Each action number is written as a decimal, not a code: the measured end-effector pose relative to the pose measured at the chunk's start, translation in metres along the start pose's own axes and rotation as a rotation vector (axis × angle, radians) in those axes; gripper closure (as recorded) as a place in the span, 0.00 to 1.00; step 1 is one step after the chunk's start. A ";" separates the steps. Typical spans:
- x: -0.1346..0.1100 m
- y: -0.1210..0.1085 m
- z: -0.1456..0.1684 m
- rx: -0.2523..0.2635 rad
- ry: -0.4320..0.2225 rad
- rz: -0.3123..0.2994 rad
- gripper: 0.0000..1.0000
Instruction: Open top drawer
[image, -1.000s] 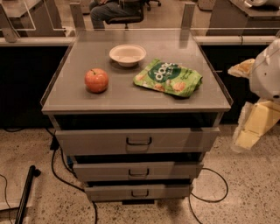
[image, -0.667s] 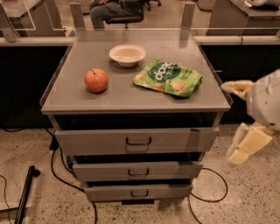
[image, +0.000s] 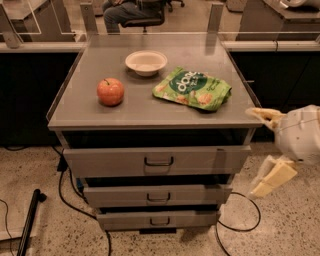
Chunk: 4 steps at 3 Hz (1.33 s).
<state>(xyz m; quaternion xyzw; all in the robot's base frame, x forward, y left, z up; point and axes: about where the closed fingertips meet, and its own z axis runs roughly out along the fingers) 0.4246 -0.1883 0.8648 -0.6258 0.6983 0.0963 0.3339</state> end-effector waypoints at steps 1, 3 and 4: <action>0.000 0.002 0.024 -0.041 -0.001 -0.015 0.00; 0.001 0.009 0.079 -0.145 -0.008 -0.031 0.00; 0.006 0.013 0.101 -0.176 -0.005 -0.028 0.00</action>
Offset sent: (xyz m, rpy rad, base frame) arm 0.0225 0.0459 -0.0702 -0.0038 0.1121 0.1263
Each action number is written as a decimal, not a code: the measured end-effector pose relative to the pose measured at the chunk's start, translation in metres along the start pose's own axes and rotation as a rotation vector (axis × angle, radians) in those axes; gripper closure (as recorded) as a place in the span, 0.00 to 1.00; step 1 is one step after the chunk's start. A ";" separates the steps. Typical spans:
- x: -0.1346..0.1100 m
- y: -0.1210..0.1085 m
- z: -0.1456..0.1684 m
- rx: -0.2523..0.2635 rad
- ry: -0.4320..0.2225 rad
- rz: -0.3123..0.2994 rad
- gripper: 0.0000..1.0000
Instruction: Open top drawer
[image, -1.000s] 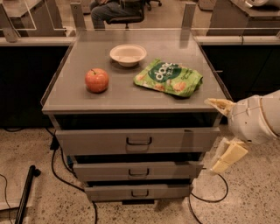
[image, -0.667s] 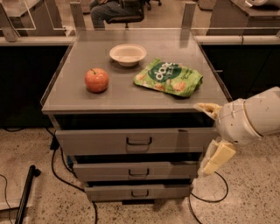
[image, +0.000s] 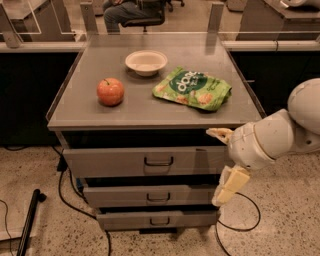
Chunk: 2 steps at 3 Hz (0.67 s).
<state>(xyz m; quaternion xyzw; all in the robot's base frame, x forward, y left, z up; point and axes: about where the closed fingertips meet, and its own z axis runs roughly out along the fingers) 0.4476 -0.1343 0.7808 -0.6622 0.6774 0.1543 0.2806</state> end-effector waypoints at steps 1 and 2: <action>0.010 -0.002 0.022 -0.013 0.005 0.017 0.00; 0.021 -0.008 0.040 0.011 0.011 0.036 0.00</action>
Offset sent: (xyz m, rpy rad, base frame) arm 0.0322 0.0049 -0.0685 -0.0037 -0.0059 -0.0874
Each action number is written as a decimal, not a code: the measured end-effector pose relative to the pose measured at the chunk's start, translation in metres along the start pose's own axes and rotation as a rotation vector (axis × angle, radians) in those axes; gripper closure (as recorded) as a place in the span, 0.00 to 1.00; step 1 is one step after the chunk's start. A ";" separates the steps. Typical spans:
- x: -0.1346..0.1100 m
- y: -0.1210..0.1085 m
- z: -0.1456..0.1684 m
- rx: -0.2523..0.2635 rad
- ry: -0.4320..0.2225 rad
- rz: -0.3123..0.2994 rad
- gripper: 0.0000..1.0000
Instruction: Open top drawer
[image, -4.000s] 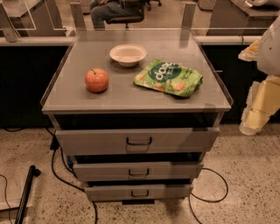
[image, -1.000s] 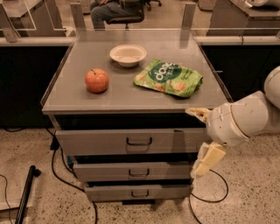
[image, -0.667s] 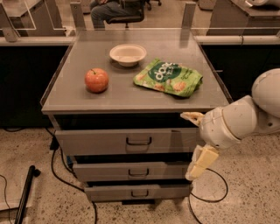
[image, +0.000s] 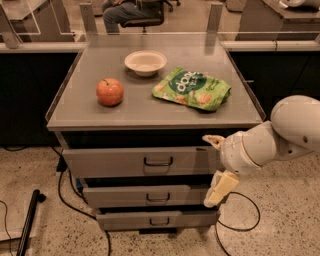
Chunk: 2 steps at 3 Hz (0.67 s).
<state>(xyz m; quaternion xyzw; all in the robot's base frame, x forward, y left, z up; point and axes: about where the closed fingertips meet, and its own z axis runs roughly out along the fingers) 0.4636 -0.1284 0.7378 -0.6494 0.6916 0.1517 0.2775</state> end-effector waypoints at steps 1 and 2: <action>0.012 -0.013 0.016 0.065 0.006 0.019 0.00; 0.020 -0.040 0.022 0.170 -0.002 0.035 0.00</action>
Offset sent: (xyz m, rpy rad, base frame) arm 0.0772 -0.0190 -0.0283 0.0215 -0.2111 -0.2207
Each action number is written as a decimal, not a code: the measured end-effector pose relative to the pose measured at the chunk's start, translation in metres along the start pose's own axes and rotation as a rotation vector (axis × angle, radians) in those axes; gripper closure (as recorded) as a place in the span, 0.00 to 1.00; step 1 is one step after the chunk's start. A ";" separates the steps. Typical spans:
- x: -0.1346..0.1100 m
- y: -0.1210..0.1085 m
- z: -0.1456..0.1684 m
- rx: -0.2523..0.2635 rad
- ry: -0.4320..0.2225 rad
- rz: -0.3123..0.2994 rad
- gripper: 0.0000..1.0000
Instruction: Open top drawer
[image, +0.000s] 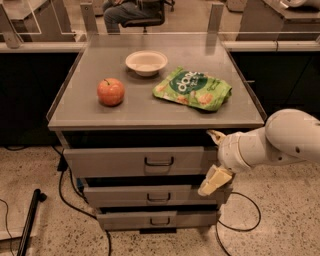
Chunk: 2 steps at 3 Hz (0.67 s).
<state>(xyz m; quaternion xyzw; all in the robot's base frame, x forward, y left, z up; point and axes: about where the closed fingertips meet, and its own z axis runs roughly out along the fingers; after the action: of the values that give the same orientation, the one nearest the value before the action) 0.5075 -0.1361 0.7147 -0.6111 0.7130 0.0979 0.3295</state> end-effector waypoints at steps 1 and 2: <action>0.009 -0.015 0.018 0.027 -0.030 0.026 0.00; 0.021 -0.013 0.036 -0.040 -0.080 0.086 0.00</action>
Offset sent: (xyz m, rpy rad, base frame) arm 0.0275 -0.0022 -0.0604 0.1914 0.1586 -0.0131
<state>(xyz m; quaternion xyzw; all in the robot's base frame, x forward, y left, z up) 0.5318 -0.1363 0.6787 -0.5820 0.7228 0.1505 0.3410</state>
